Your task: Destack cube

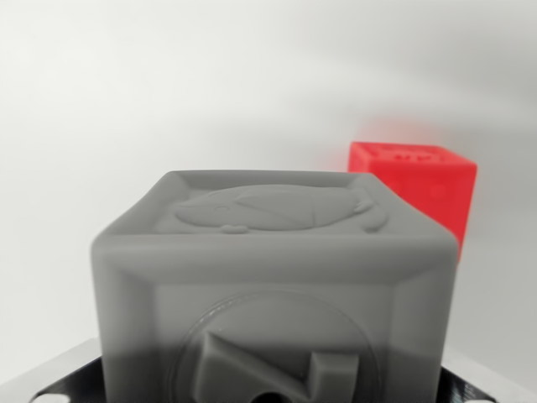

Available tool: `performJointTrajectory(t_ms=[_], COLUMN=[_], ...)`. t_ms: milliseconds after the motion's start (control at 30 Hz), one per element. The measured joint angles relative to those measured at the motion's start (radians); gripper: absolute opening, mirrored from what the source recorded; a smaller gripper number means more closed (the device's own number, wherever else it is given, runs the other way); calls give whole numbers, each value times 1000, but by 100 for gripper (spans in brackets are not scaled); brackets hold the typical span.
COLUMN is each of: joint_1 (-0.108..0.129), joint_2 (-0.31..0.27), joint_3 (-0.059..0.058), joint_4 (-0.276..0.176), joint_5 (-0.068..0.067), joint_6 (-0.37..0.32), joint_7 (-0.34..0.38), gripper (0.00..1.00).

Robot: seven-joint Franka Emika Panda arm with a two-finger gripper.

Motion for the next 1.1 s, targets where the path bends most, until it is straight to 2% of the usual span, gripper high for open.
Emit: performJointTrajectory(t_ms=[1100], joint_1=[101], joint_2=[3], joint_3=[7], joint_4=[-68], joint_5=[0], joint_6=[73], joint_7=[80], gripper=[0])
